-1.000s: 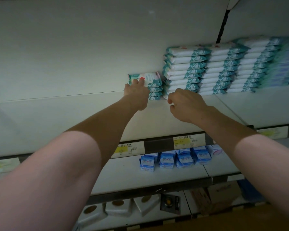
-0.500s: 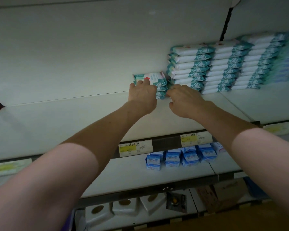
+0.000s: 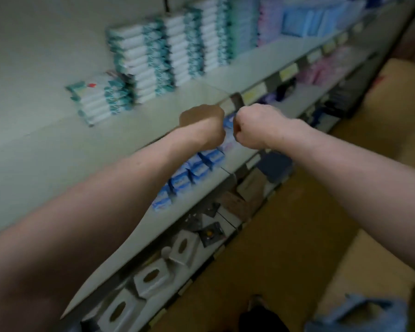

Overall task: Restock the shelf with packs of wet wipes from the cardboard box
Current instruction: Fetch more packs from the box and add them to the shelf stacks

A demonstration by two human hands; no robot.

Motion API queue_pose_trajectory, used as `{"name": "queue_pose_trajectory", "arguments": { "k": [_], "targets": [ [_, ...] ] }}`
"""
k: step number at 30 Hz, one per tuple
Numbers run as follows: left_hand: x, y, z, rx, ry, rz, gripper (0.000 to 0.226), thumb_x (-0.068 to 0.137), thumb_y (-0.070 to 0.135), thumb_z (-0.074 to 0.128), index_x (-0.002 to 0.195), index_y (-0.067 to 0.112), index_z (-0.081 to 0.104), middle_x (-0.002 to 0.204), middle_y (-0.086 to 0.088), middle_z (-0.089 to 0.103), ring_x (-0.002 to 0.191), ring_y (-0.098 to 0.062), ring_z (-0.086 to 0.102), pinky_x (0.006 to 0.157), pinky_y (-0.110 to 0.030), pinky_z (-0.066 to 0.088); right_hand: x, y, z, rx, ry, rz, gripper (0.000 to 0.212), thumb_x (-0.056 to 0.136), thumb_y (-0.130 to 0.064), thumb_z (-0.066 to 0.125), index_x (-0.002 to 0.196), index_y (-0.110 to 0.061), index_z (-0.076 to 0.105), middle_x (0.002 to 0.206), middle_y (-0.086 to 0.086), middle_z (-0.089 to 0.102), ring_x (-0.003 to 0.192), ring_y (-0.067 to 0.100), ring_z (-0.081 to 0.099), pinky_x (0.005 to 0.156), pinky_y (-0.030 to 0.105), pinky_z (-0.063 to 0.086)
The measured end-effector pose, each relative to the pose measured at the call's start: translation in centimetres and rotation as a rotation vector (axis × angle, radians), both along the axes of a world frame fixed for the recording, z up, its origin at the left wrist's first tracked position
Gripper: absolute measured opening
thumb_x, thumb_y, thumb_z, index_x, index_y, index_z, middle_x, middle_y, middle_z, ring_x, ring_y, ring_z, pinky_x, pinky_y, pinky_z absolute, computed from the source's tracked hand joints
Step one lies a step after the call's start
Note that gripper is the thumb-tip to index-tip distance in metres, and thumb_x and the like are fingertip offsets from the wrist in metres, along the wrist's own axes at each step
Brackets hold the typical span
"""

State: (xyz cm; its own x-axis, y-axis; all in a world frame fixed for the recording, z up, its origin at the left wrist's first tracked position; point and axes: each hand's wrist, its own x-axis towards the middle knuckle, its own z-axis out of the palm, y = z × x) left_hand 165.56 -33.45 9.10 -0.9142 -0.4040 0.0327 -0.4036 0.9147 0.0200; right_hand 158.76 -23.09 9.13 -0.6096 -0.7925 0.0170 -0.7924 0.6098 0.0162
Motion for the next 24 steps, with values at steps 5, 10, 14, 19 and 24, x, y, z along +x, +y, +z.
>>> {"name": "queue_pose_trajectory", "arguments": {
  "k": [5, 10, 14, 19, 24],
  "targets": [
    [-3.5, 8.7, -3.4, -0.005, -0.054, -0.244, 0.034, 0.093, 0.025, 0.053, 0.126, 0.016, 0.057, 0.126, -0.009, 0.059, 0.115, -0.029, 0.056, 0.083, -0.034, 0.044, -1.3, 10.3, -2.8, 0.057, -0.077, -0.214, 0.025, 0.092, -0.022, 0.048, 0.112, -0.014, 0.061, 0.102, 0.013, 0.059, 0.091, 0.031, 0.056, 0.07, 0.032, 0.038],
    [-6.4, 18.9, -6.6, -0.006, -0.109, -0.466, 0.027, 0.092, 0.028, 0.053, 0.115, 0.017, 0.061, 0.113, -0.008, 0.063, 0.102, -0.03, 0.061, 0.074, -0.033, 0.045, -1.7, 21.5, -6.5, 0.082, -0.243, -0.431, 0.025, 0.093, -0.027, 0.05, 0.112, -0.016, 0.063, 0.101, 0.008, 0.061, 0.093, 0.031, 0.058, 0.07, 0.032, 0.042],
    [-7.7, 28.1, -9.0, 0.032, -0.187, -0.62, 0.02, 0.092, 0.022, 0.052, 0.109, 0.017, 0.061, 0.102, -0.004, 0.064, 0.086, -0.024, 0.059, 0.067, -0.033, 0.047, -1.5, 30.8, -9.3, 0.091, -0.318, -0.579, 0.021, 0.091, -0.029, 0.052, 0.105, -0.018, 0.065, 0.106, 0.009, 0.063, 0.092, 0.03, 0.057, 0.071, 0.031, 0.043],
    [-8.7, 39.3, -12.8, 0.098, -0.279, -0.723, 0.025, 0.093, 0.022, 0.054, 0.116, 0.019, 0.062, 0.102, -0.002, 0.065, 0.089, -0.022, 0.062, 0.076, -0.035, 0.055, -1.2, 42.0, -12.5, 0.092, -0.445, -0.698, 0.014, 0.09, -0.026, 0.054, 0.095, -0.021, 0.065, 0.107, 0.01, 0.063, 0.092, 0.03, 0.055, 0.071, 0.029, 0.04],
    [-9.8, 49.8, -16.4, 0.112, -0.404, -0.785, 0.029, 0.09, 0.023, 0.054, 0.118, 0.018, 0.06, 0.111, -0.003, 0.064, 0.099, -0.026, 0.061, 0.078, -0.031, 0.051, -0.8, 52.3, -16.0, 0.103, -0.533, -0.798, 0.018, 0.088, -0.024, 0.054, 0.097, -0.017, 0.068, 0.107, 0.01, 0.065, 0.095, 0.03, 0.06, 0.073, 0.029, 0.044]
  ]
}}
